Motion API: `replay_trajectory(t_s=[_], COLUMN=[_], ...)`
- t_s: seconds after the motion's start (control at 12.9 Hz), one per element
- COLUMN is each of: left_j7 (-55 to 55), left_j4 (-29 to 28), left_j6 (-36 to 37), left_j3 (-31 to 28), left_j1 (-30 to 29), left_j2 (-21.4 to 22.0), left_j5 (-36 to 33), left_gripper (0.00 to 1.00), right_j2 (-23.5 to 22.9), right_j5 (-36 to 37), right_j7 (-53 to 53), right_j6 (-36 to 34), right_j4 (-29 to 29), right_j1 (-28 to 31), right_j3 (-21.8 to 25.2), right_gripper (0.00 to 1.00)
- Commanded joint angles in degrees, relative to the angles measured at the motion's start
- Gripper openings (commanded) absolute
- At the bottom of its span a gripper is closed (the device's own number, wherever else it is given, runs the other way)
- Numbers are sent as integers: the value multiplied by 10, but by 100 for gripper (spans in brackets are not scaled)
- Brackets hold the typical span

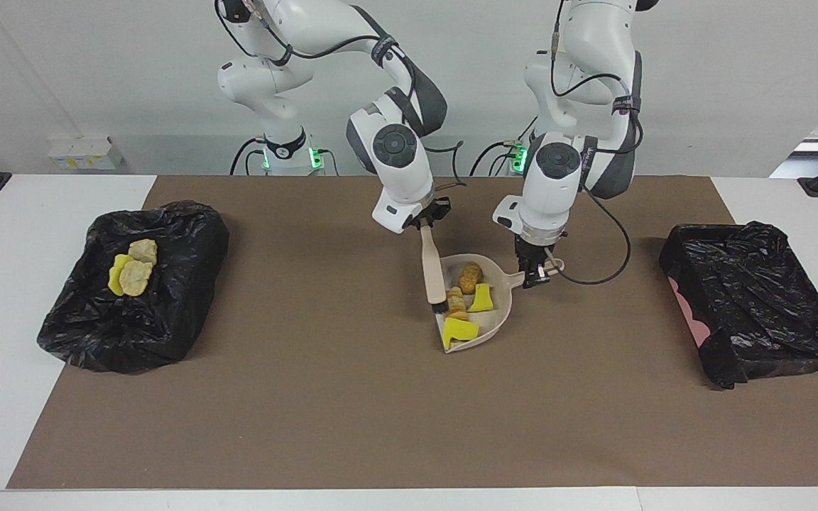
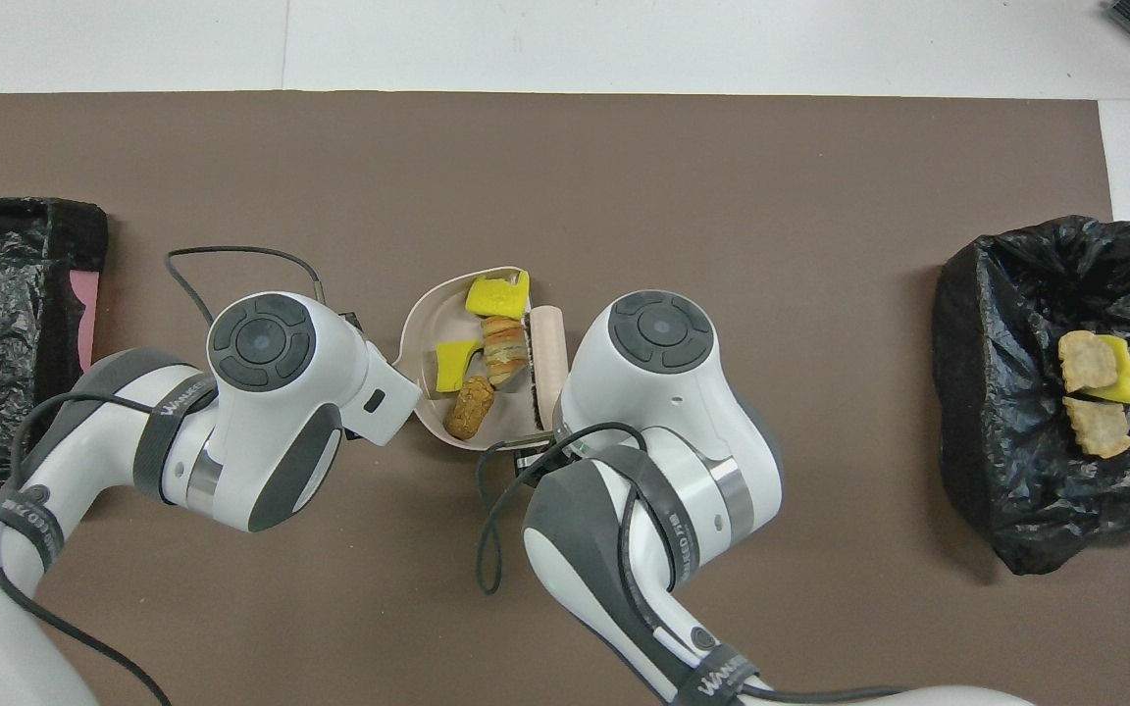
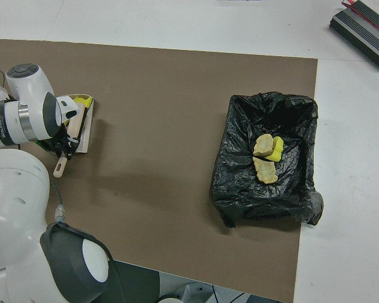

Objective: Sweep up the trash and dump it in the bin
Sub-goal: 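Sweep the pieces into the dustpan held by the left gripper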

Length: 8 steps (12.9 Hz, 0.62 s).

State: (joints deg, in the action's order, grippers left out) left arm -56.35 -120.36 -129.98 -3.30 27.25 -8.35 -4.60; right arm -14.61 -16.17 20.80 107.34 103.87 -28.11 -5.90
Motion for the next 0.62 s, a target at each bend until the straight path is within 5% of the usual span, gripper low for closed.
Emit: replay_trajectory(t_s=[0.0,0.54], left_j7=[8,-49], left_j4=[-17,-3], left_j6=[-11,-4], left_j3=[-1,-1], left_j1=[0,-39], left_j2=[13,17], left_j5=[-15,-15], left_gripper=[0,0], right_j2=[18,43], right_j5=[39,59], right_j7=[15,197], right_j6=[-45,-28], right_j4=[-4,56], right_j1=[14,-121], right_j3=[-3,-5], right_gripper=[0,0])
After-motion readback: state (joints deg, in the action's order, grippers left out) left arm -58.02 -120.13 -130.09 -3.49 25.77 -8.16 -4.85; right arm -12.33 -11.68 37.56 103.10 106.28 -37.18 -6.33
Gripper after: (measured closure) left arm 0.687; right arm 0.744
